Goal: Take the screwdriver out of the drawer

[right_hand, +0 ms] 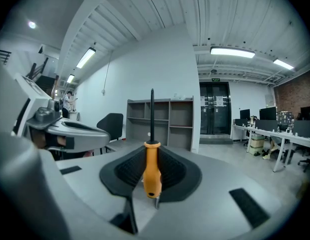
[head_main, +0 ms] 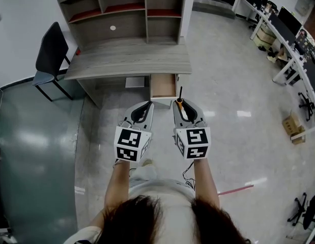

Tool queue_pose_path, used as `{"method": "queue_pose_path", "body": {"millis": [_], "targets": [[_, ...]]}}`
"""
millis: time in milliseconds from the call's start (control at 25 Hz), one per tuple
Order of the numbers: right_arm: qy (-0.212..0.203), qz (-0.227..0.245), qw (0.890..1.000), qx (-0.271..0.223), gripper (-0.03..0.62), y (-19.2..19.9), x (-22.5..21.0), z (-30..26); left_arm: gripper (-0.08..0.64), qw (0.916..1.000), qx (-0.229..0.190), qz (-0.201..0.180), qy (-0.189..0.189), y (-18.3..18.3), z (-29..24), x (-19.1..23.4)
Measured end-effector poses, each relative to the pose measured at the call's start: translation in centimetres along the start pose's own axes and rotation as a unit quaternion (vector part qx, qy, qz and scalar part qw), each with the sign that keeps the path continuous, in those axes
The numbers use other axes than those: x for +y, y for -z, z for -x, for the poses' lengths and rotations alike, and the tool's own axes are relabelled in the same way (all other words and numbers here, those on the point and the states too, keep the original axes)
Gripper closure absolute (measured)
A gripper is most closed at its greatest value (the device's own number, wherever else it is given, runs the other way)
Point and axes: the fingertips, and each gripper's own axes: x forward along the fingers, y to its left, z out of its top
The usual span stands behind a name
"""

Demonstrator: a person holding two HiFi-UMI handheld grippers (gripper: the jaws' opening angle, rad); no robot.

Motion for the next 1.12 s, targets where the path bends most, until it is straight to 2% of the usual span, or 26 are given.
{"method": "queue_pose_path", "body": {"millis": [520,1120], "targets": [[-0.006,0.003,1.000,0.007,0.506,1.5,-1.1,3.9,0.543,1.0000,0.006,-0.005,-0.003,0.2,1.3,-4.2],[-0.005,0.003,1.000,0.025,0.506,2.9,-1.5,6.3,0.543,1.0000,0.003,0.007,-0.002,0.4,2.3,-6.0]]}}
